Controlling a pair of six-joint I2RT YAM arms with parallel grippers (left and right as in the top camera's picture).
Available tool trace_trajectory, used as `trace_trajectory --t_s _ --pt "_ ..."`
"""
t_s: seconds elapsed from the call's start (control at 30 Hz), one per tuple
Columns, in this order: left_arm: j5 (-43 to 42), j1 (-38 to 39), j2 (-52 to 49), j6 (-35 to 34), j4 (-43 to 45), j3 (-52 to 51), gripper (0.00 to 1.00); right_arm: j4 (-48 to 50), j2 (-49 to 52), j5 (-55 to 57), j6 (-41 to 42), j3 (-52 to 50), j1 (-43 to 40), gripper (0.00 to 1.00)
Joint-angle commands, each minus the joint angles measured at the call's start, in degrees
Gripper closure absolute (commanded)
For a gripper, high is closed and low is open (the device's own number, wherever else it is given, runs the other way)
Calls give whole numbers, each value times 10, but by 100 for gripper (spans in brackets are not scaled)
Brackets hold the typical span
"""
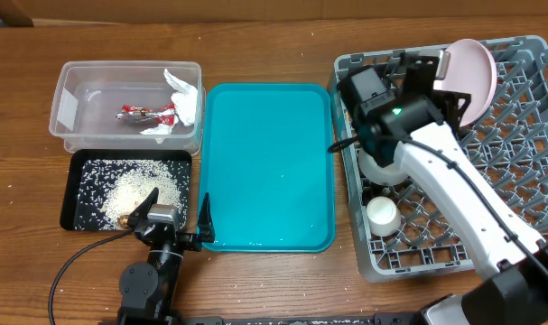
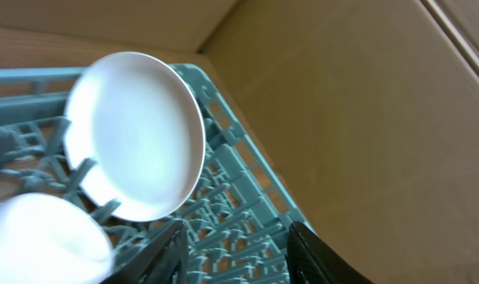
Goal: Sort waste into correct bins and load items into the dishwasher
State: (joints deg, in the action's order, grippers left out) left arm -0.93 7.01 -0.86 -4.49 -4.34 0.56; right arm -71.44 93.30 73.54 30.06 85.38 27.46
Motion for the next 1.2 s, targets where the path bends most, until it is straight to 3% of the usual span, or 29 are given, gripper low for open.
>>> trace_trajectory --t_s 0.0,0.07,0.23,0.37,0.43,0.57,0.8,1.0,1.17 --pt "-6 -2 6 -8 1 -3 0 1 -60 -12 10 2 50 51" --pt "-6 -2 6 -8 1 -3 0 4 -85 -74 10 2 87 44" --pt "-6 -2 6 -8 1 -3 0 14 -161 -309 10 2 174 40" --pt "-6 -2 6 -8 1 -3 0 68 -224 -433 10 2 219 6" --pt "-6 -2 6 -8 1 -3 0 85 -253 -475 10 2 233 0" --pt "-6 -2 6 -8 1 -3 0 70 -300 -514 10 2 237 0" --pt "-6 -2 6 -8 1 -3 0 63 -325 -485 -3 2 236 0" --pt "-6 -2 6 -8 1 -3 0 110 -326 -505 -232 2 236 0" --pt "-6 -2 6 -8 1 -3 0 123 -332 -504 -261 2 222 0"
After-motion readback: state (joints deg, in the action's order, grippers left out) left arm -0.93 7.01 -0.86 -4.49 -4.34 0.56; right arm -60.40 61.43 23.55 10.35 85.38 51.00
